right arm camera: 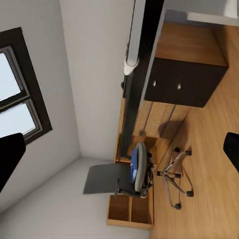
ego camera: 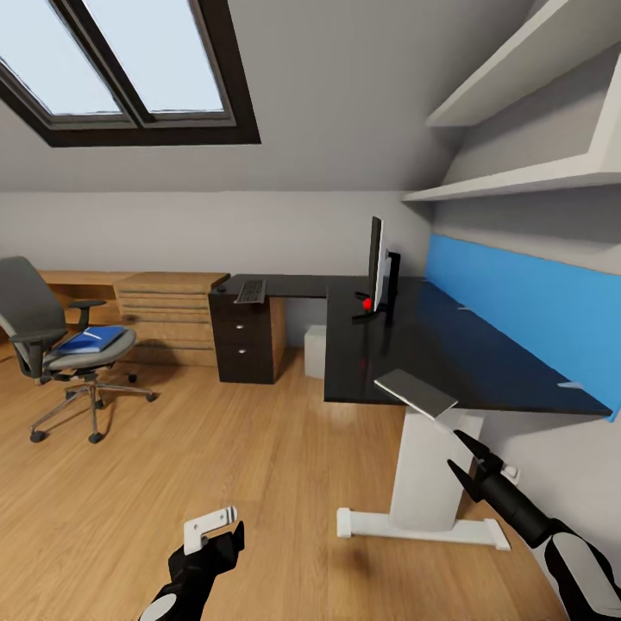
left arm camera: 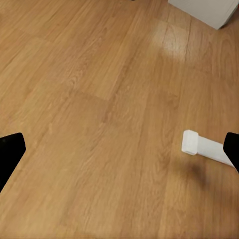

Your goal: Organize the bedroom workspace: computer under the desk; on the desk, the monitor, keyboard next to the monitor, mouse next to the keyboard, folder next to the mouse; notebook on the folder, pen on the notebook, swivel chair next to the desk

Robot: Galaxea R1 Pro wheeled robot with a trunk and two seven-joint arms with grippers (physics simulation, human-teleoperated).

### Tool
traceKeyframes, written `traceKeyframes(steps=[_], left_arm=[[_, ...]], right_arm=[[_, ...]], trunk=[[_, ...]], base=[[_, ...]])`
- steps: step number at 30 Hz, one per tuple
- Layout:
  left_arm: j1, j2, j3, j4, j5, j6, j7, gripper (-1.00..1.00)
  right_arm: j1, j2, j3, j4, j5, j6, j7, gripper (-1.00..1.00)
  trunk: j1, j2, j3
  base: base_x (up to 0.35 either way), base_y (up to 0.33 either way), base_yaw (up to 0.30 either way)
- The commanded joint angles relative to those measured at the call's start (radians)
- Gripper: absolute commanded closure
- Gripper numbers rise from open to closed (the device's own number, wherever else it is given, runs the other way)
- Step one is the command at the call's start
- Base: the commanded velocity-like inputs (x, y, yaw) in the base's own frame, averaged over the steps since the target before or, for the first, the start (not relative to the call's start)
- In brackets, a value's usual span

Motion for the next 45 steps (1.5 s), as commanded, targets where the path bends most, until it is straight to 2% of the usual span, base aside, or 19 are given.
traceKeyframes(steps=[1,4,24,33,45], left_arm=[[-0.001,0.001,-0.002,-0.002,0.007,0.002,0.008,-1.00],[0.000,0.001,-0.002,-0.002,0.008,0.002,0.008,-1.00],[-0.001,0.006,-0.002,0.015,0.008,0.002,0.005,-1.00],[-0.001,0.006,-0.002,0.023,0.008,0.002,0.005,-1.00],[-0.001,0.006,-0.002,0.029,0.007,0.002,0.004,-1.00]], right_arm=[[0.000,0.000,-0.002,0.000,-0.004,0.008,0.006,-1.00],[0.008,0.000,-0.002,0.000,-0.004,0.011,0.022,-1.00],[0.026,0.001,-0.002,-0.002,-0.004,0.015,0.039,-1.00],[0.027,0.001,-0.003,-0.001,-0.005,0.013,0.042,-1.00],[0.027,0.002,-0.006,-0.001,-0.005,0.008,0.036,-1.00]], trunk=[[0.004,-0.008,-0.004],[0.015,-0.029,-0.013],[0.015,-0.029,-0.013],[0.015,-0.029,-0.013],[0.015,-0.029,-0.013]], base=[[0.000,0.000,0.000],[0.000,0.000,0.000],[0.004,0.000,0.000],[0.180,0.000,0.000],[0.035,0.000,0.000]])
